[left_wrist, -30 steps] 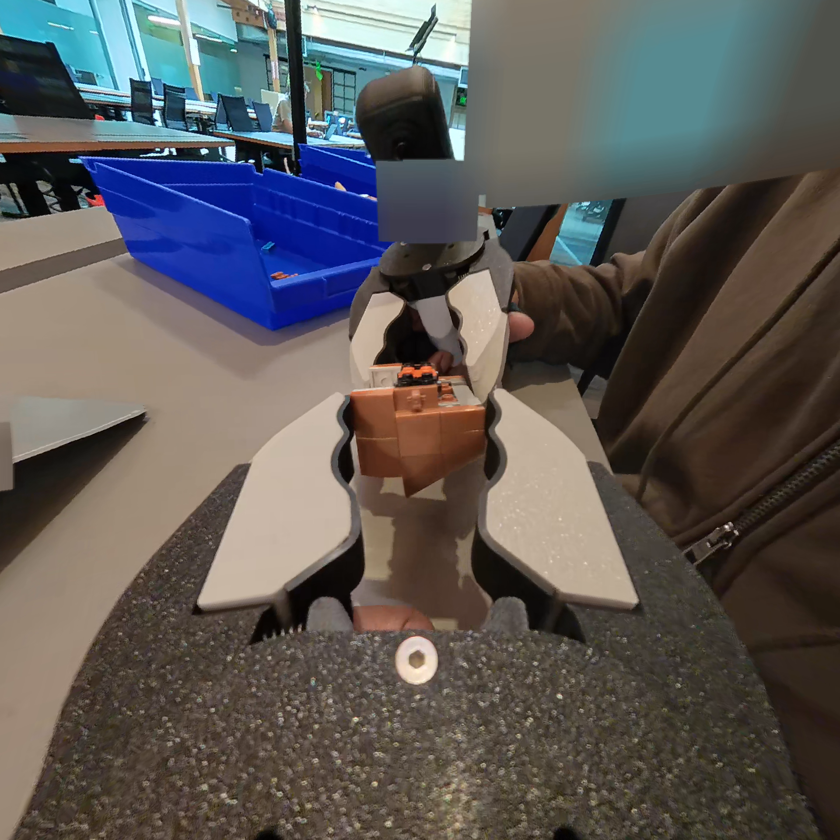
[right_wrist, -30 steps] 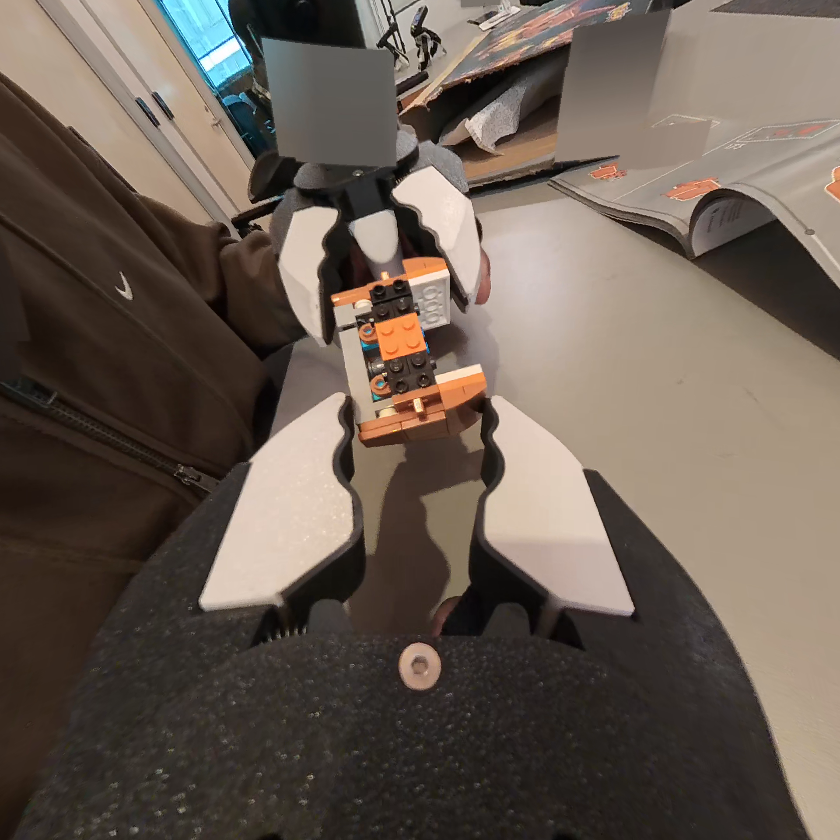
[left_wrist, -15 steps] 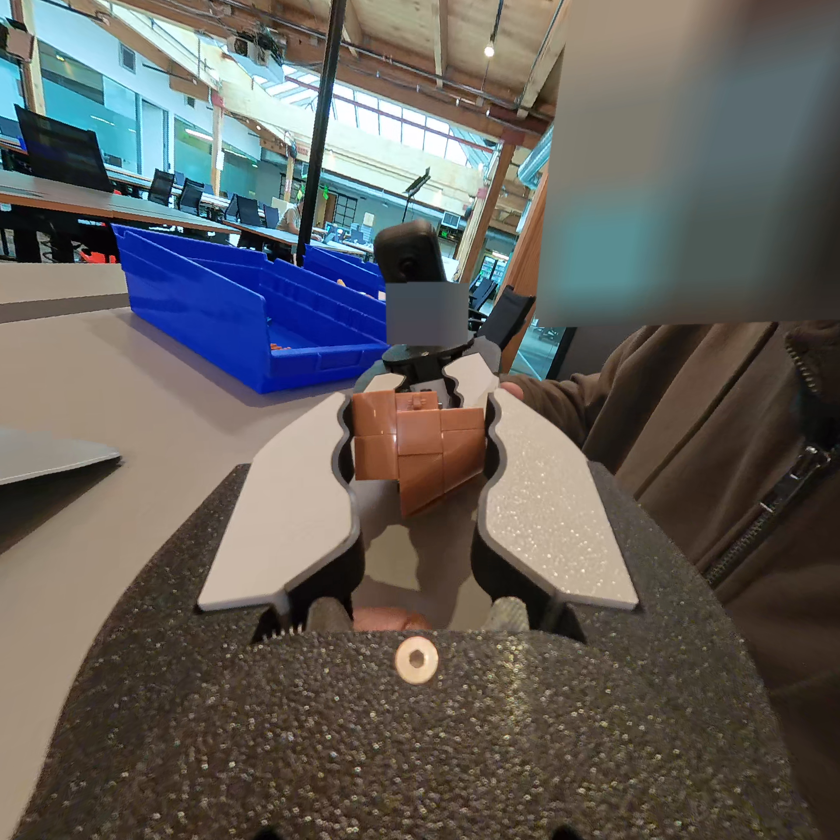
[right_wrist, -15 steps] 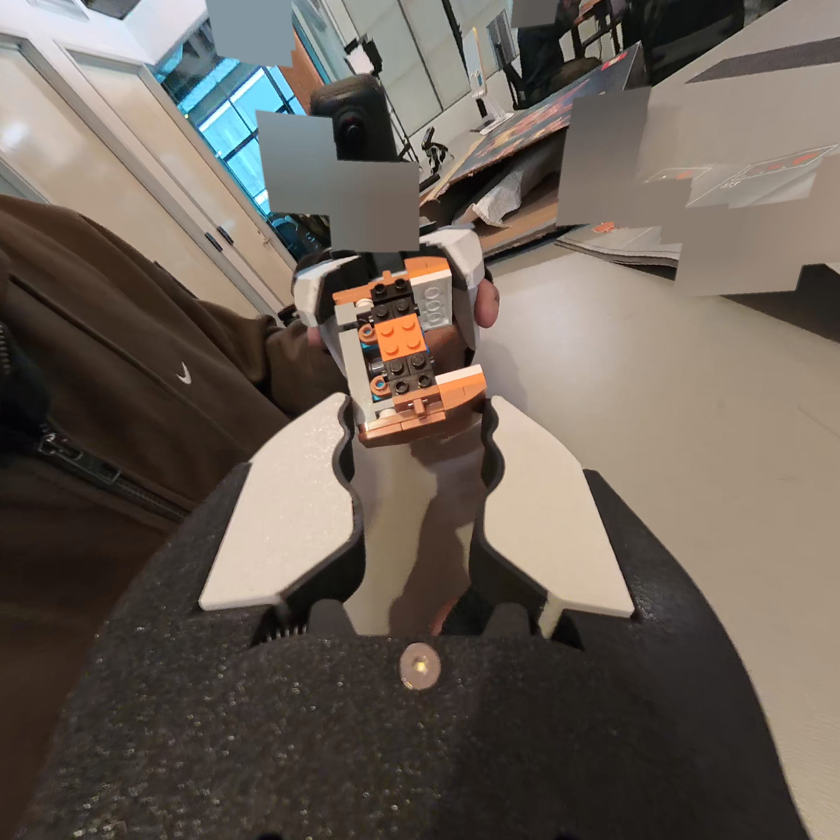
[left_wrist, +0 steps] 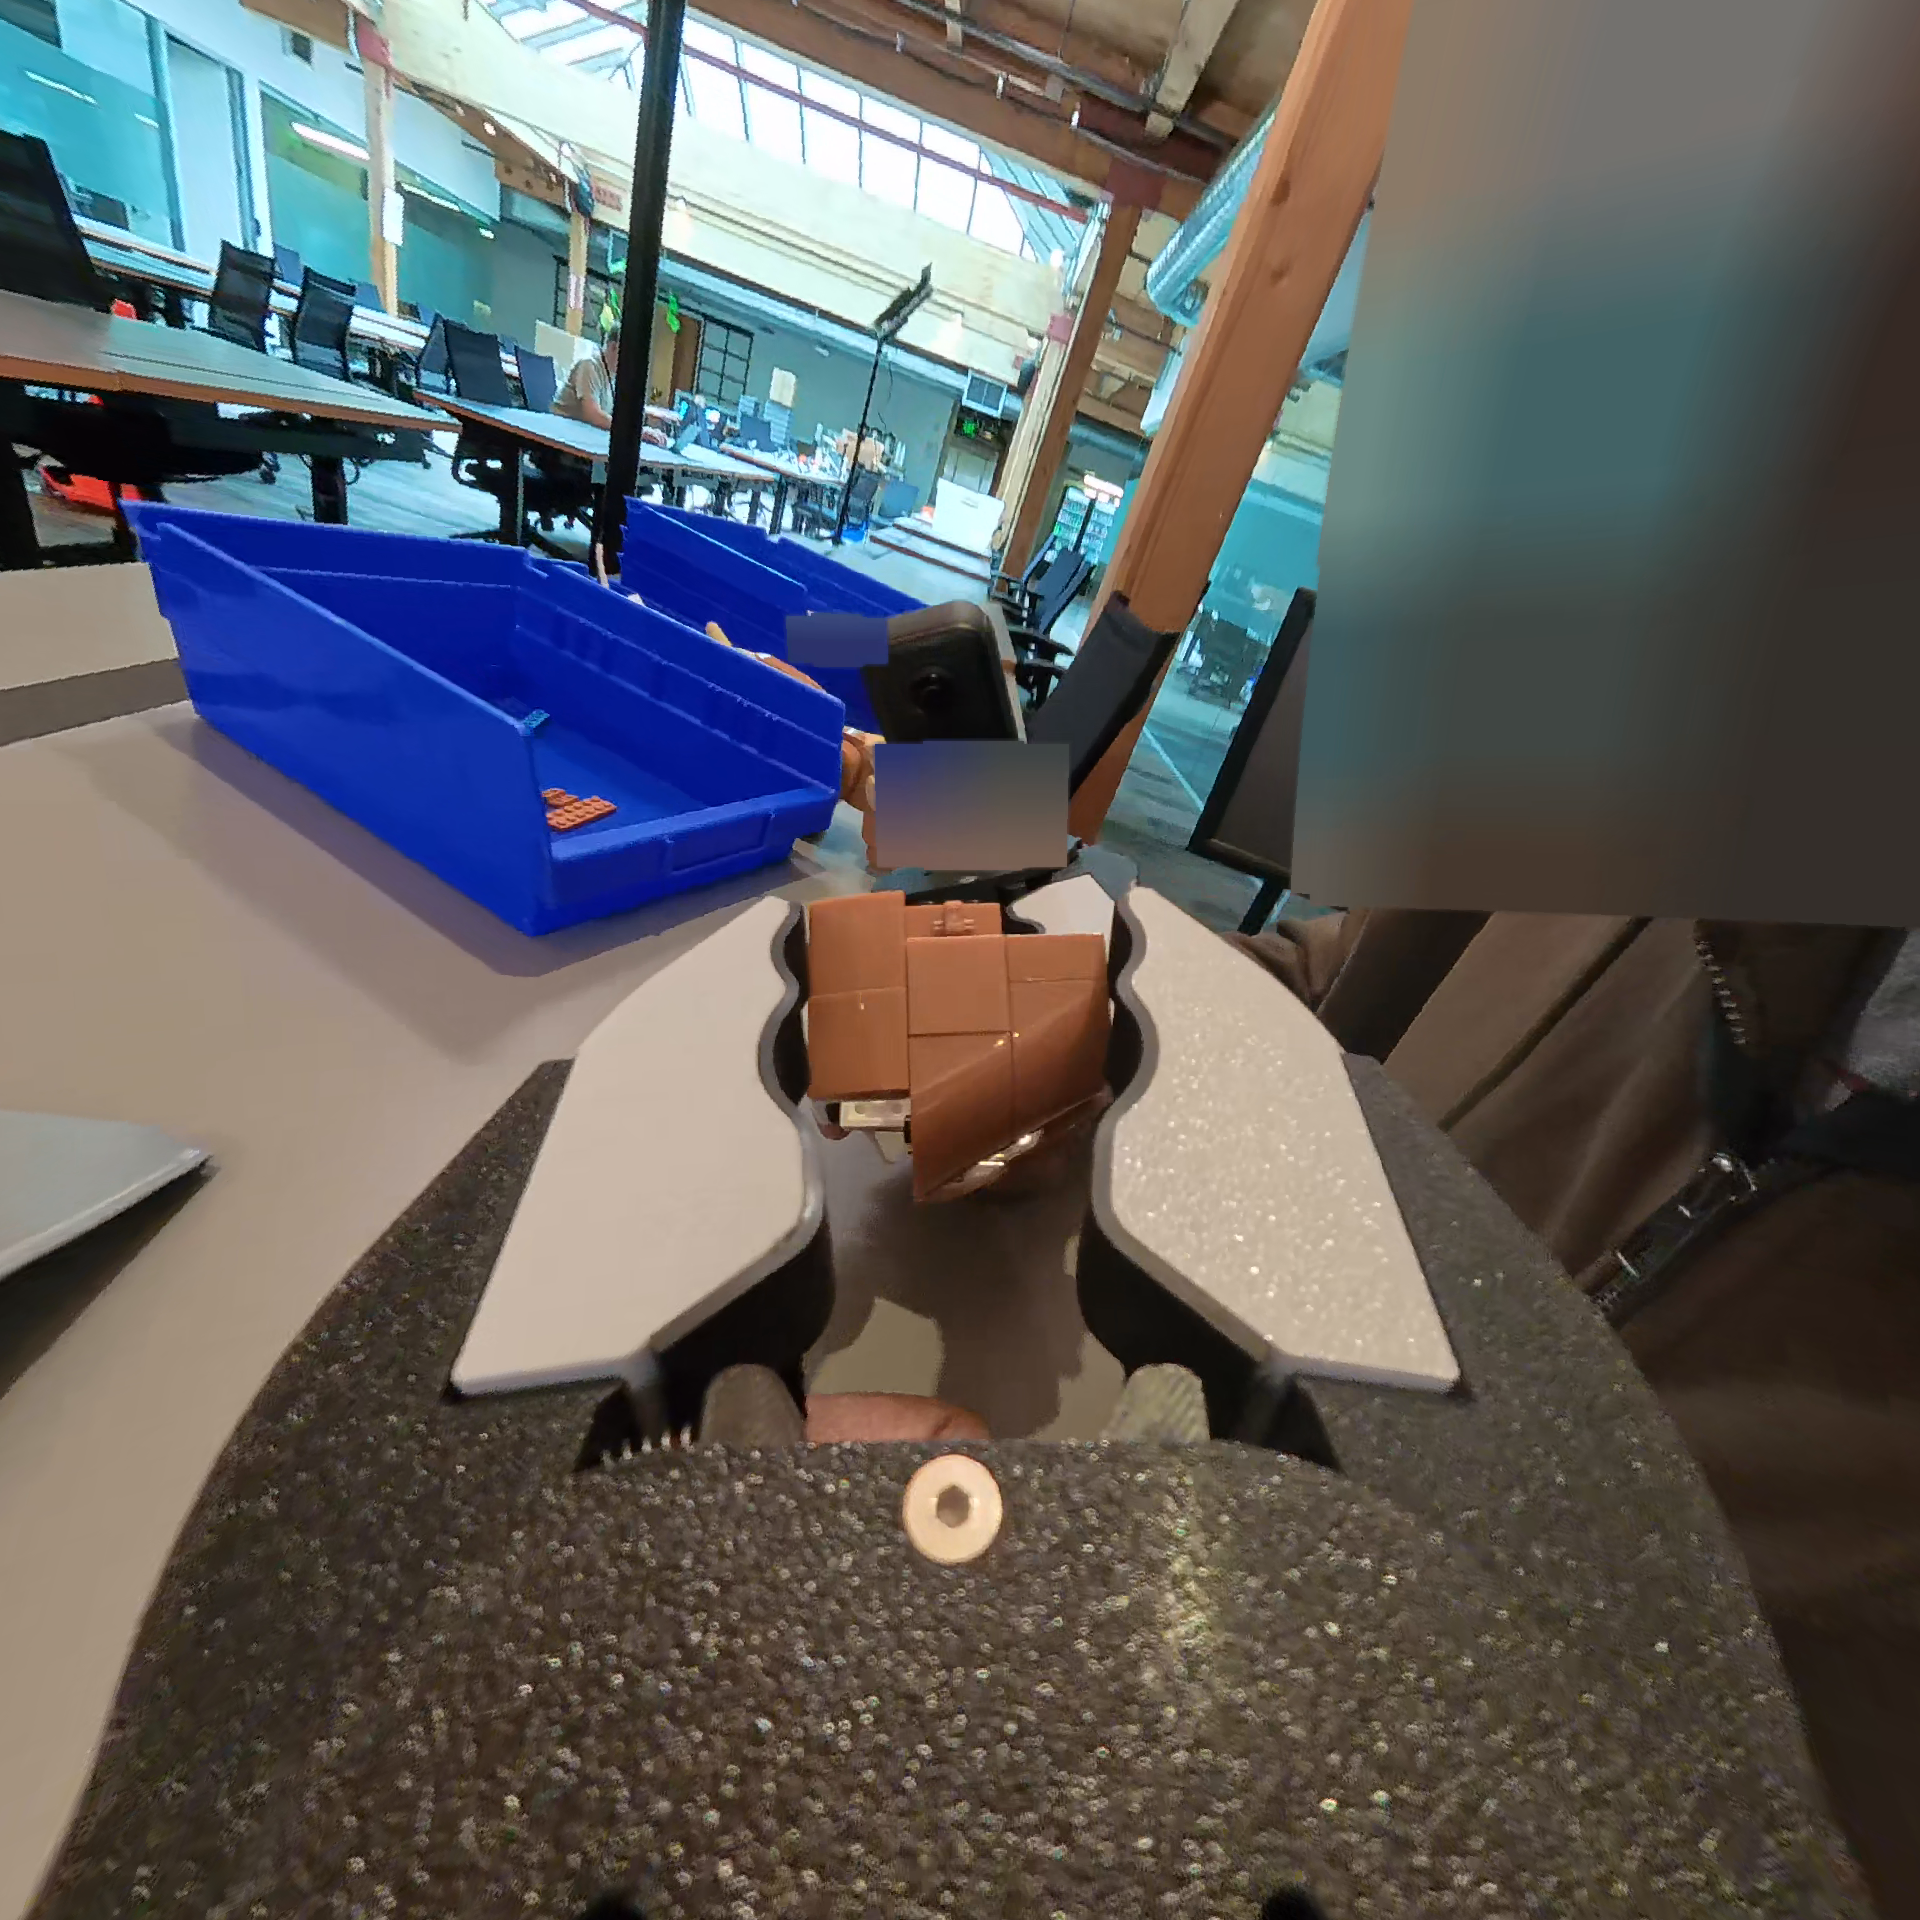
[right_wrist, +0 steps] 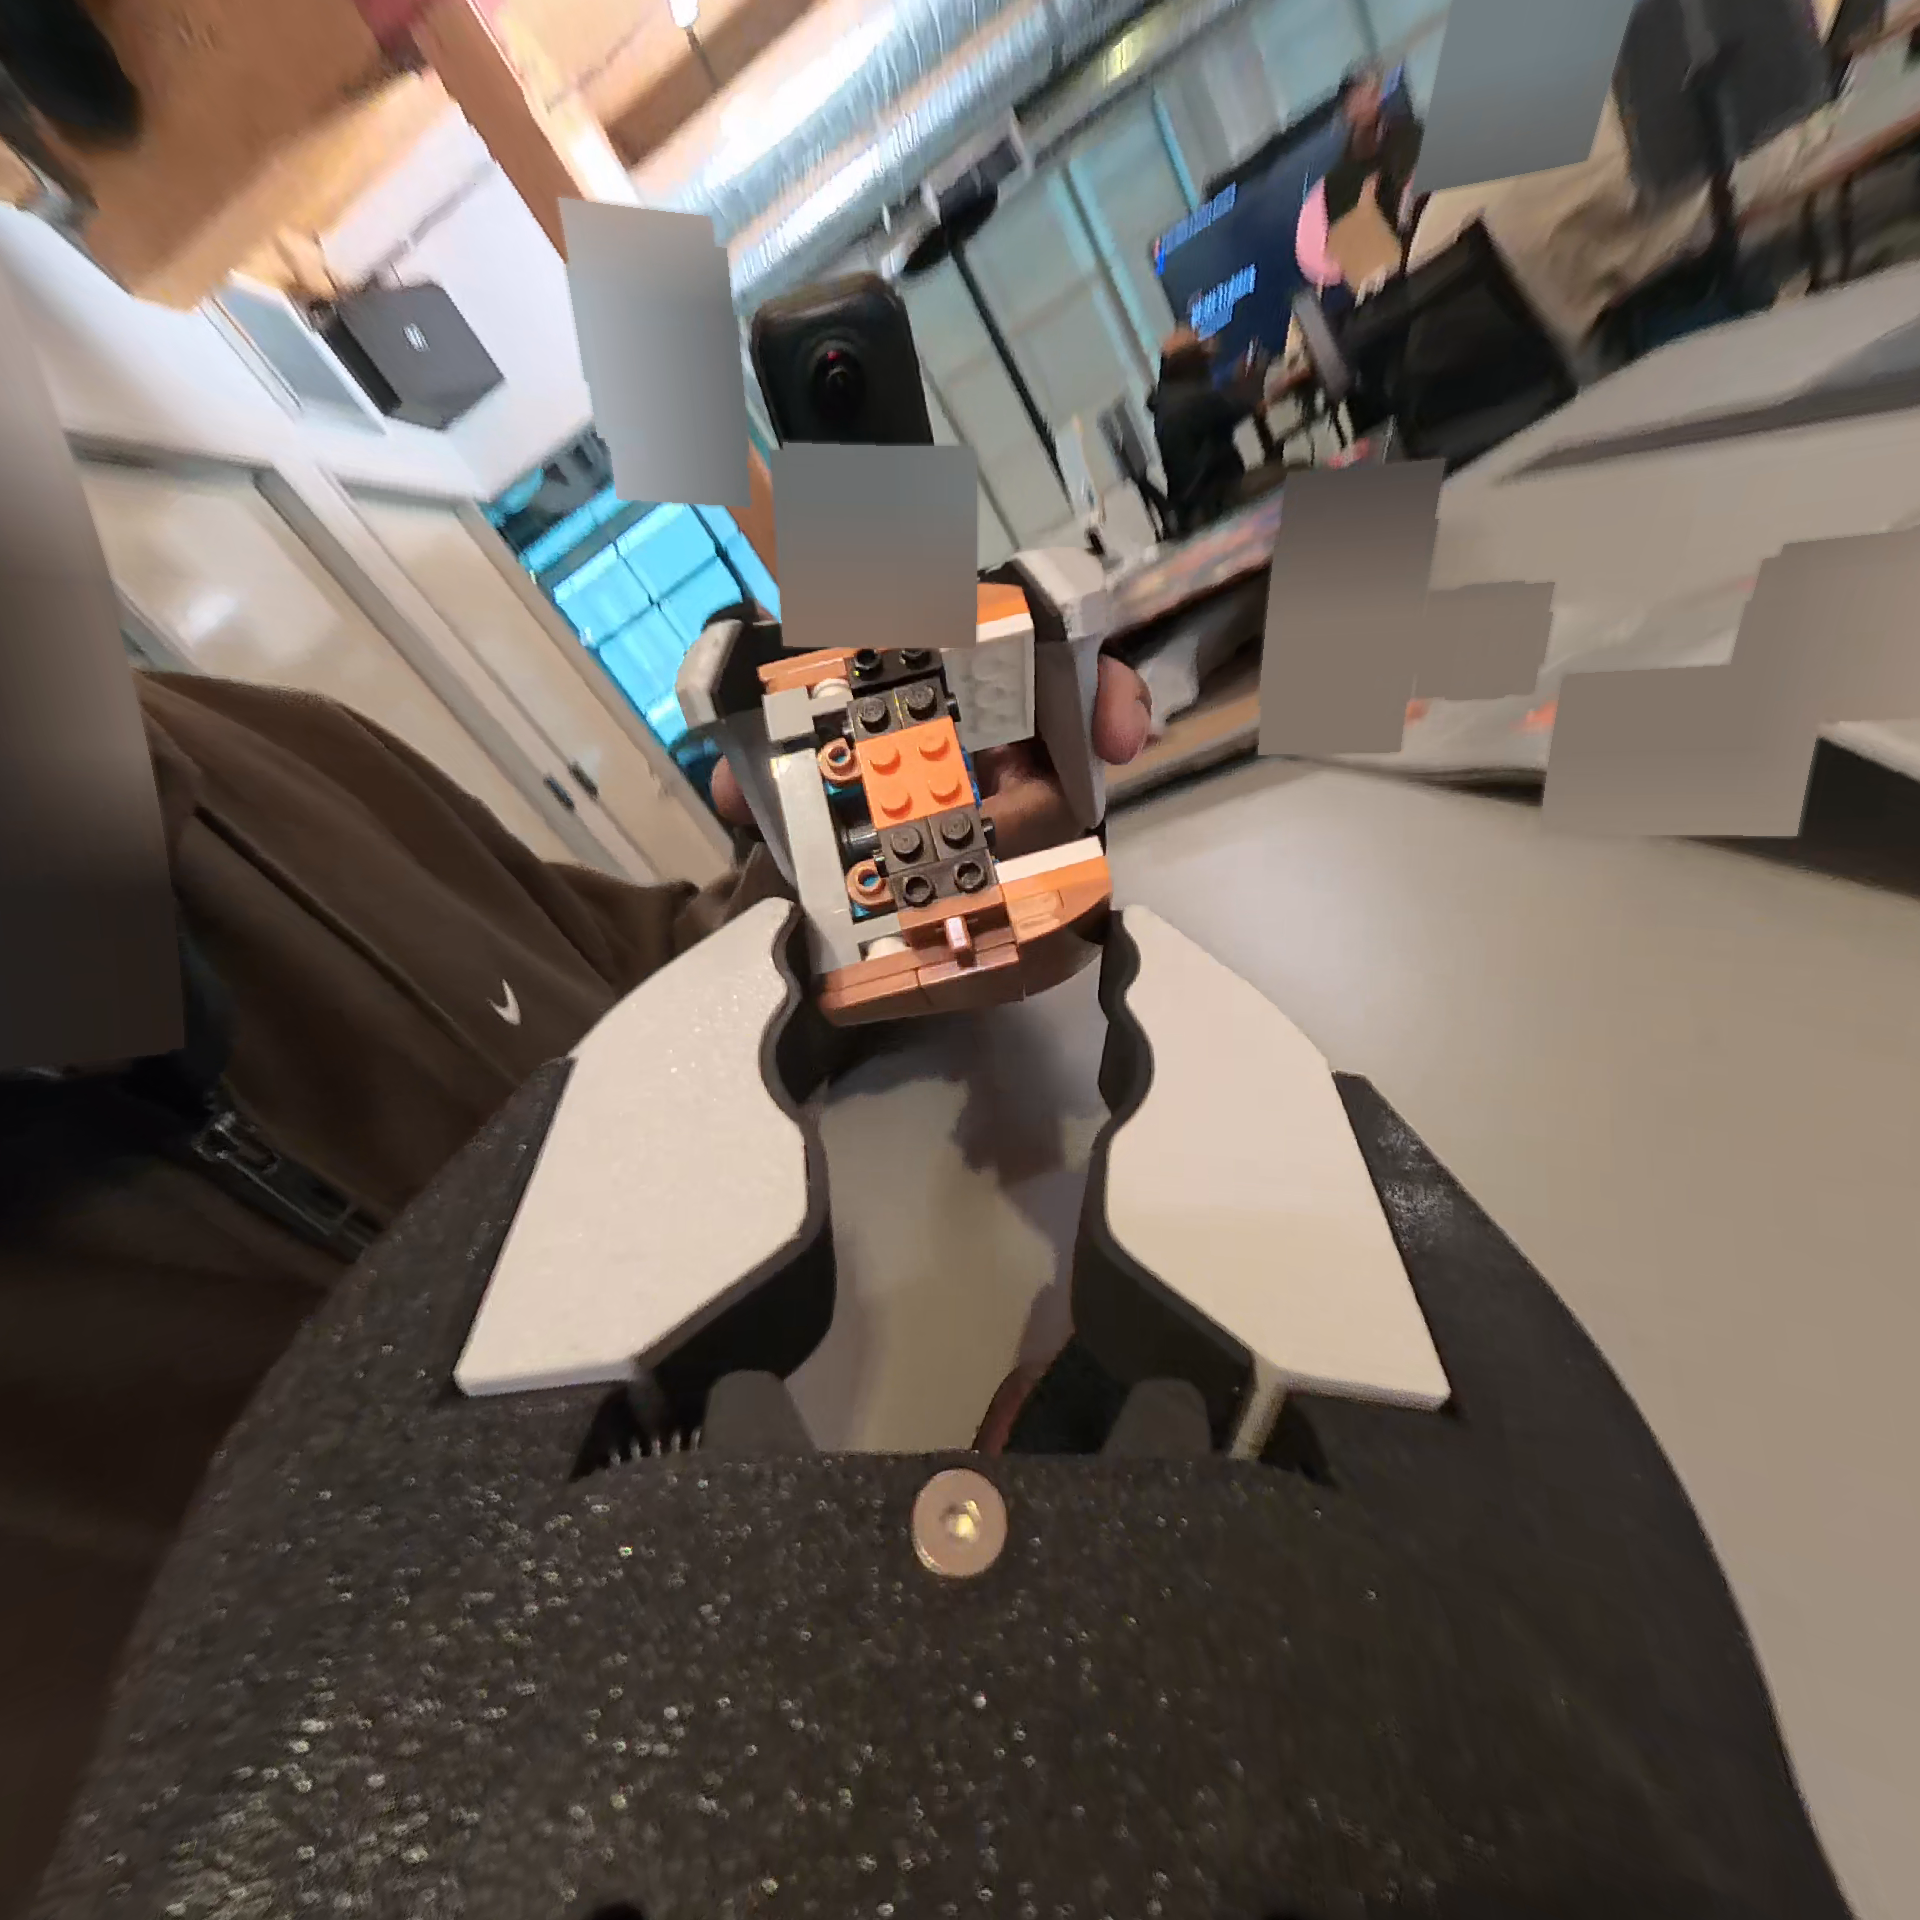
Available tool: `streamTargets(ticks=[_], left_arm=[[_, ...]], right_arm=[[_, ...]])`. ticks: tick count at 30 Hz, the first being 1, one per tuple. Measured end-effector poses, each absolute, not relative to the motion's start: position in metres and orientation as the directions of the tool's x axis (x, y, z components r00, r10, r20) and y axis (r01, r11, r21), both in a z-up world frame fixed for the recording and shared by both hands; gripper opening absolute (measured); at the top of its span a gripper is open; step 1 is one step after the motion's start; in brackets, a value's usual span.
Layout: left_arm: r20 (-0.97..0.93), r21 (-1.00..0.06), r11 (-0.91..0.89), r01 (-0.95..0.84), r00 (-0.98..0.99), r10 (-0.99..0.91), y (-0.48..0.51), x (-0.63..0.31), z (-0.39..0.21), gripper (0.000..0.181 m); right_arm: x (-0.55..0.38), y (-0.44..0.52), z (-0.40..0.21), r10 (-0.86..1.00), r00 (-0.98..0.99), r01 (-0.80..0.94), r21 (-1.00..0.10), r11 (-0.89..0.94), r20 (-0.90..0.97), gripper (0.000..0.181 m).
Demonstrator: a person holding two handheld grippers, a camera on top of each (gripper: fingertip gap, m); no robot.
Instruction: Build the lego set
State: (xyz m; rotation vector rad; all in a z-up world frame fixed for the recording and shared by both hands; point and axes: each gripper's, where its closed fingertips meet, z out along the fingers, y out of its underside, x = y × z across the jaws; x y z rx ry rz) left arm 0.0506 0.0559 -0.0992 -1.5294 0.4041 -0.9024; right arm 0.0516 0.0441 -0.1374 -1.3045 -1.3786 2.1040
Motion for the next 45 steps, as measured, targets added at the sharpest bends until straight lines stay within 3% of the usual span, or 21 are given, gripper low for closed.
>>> streamTargets(ticks=[18, 23, 45], left_arm=[[0.132, -0.96, -0.261, -0.101, 0.658, -0.742, 0.059, 0.104, -0.023, 0.056], [0.047, -0.944, -0.255, -0.21, 0.679, -0.733, 0.058, 0.106, -0.018, 0.056], [-0.062, -0.896, -0.27, -0.352, 0.701, -0.71, 0.068, 0.119, -0.008, 0.056]], right_arm=[[0.09, 0.045, -0.056, 0.707, -0.609, -0.288, -0.73, -0.619, -0.359, 0.054], [0.092, 0.045, -0.047, 0.712, -0.616, -0.33, -0.71, -0.622, -0.337, 0.054], [0.104, 0.055, -0.033, 0.673, -0.67, -0.433, -0.572, -0.697, -0.313, 0.054]])
